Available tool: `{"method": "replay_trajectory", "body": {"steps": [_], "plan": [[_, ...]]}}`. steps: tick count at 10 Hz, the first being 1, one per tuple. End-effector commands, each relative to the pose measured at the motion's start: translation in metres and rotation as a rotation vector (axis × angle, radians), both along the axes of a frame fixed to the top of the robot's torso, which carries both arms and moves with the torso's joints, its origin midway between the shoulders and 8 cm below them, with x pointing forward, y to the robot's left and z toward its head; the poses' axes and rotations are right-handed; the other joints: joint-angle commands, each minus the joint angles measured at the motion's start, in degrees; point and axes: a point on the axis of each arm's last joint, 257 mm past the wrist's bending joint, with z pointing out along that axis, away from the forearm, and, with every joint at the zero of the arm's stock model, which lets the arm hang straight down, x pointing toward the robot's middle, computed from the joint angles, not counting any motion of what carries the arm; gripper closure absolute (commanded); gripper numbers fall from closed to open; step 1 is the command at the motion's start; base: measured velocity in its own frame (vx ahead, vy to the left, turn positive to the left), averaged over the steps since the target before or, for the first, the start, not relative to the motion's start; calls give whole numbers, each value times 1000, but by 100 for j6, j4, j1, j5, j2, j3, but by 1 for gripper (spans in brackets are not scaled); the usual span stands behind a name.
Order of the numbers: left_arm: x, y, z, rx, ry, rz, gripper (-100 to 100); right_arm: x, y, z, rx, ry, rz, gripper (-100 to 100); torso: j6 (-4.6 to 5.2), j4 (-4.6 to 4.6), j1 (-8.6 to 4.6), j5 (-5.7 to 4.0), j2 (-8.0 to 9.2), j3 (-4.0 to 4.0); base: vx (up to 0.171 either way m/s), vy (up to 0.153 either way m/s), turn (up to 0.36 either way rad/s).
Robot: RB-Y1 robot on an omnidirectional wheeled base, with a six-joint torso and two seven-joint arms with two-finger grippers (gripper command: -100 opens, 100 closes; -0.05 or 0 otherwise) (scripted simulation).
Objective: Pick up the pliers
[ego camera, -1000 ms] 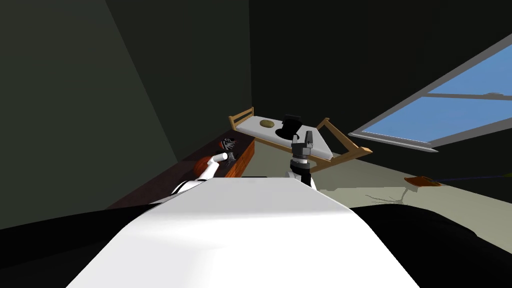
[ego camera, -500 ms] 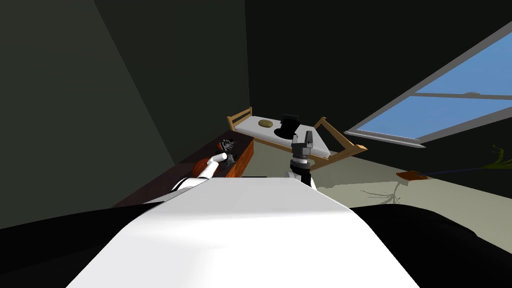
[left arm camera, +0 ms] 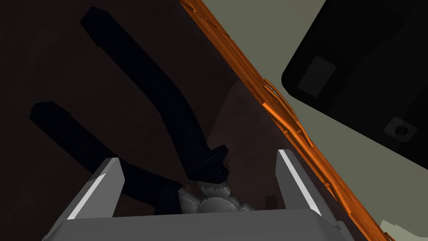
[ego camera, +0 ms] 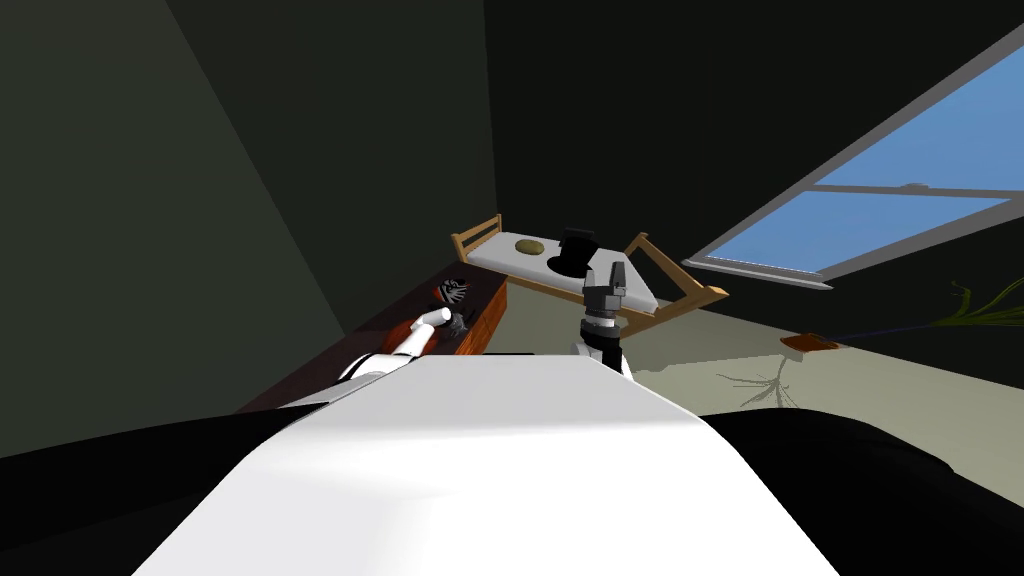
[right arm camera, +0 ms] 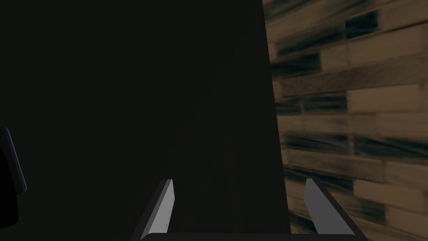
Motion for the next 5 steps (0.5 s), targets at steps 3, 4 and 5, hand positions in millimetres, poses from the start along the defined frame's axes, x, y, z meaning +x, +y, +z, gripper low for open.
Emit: {"method": "replay_trajectory", "body": {"steps": [3, 4, 5], "plan": [[-7, 4, -4, 2, 18, 4, 0, 0, 0, 0, 0, 0, 0, 0, 0, 0, -4, 0, 0, 0, 8, 18, -17], [-13, -1, -14, 2, 18, 7, -100, 0, 0, 0, 0, 0, 0, 0, 0, 0, -10, -2, 2, 1, 26, 19, -18], [-16, -4, -18, 2, 18, 8, -100, 0, 0, 0, 0, 0, 0, 0, 0, -1, -7, -1, -5, -2, 57, 33, -22]]}}
